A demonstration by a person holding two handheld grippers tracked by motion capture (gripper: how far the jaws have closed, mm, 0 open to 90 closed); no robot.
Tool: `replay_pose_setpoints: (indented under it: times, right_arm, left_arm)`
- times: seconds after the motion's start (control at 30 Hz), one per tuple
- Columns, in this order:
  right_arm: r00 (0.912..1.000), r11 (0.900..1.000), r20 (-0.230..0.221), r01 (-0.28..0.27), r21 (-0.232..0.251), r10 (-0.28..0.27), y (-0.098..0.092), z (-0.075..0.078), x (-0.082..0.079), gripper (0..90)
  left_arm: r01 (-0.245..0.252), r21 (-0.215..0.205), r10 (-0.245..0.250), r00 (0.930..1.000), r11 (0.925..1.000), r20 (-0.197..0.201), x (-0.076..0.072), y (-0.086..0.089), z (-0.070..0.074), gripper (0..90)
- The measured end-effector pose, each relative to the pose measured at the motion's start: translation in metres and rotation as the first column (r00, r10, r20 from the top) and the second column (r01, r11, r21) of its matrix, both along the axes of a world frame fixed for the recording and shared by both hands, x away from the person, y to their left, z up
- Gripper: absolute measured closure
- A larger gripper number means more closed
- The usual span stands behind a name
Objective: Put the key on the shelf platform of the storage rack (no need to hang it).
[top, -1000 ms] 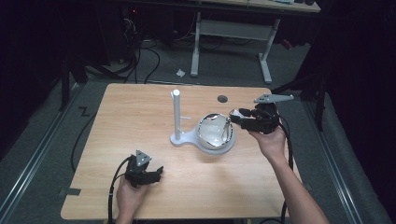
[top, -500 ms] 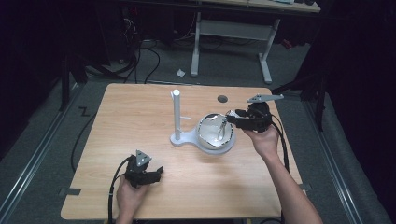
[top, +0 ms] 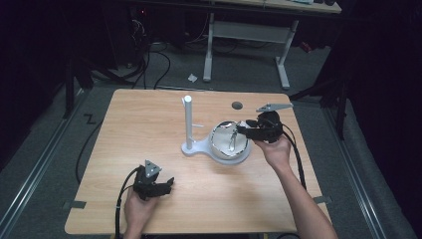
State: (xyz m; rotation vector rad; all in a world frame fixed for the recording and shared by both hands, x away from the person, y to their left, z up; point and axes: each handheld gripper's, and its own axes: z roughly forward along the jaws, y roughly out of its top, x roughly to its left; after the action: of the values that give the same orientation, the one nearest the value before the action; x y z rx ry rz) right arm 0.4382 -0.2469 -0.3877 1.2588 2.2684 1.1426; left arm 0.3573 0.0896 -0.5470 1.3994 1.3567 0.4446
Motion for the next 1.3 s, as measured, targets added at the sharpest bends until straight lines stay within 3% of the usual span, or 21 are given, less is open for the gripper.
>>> replay_pose_setpoints:
  times: [0.3, 0.57, 1.3]
  right_arm:
    - [0.9997, 0.999, -0.025, -0.004, 0.046, 0.005, 0.009, -0.009, 0.007, 50.9]
    - [0.9990, 0.998, -0.044, -0.005, 0.056, 0.008, 0.018, -0.016, 0.012, 50.8]
    - [0.9969, 0.999, -0.067, -0.042, -0.003, 0.041, 0.038, -0.036, 0.016, 50.6]
  left_arm:
    - [0.000, 0.000, 0.000, 1.0000, 1.0000, 0.000, 0.000, 0.000, 0.000, 22.9]
    - [0.000, 0.000, 0.000, 1.0000, 1.0000, 0.001, 0.000, 0.000, 0.000, 22.9]
    - [0.000, -0.001, 0.000, 1.0000, 1.0000, 0.000, 0.000, 0.000, 0.000, 22.9]
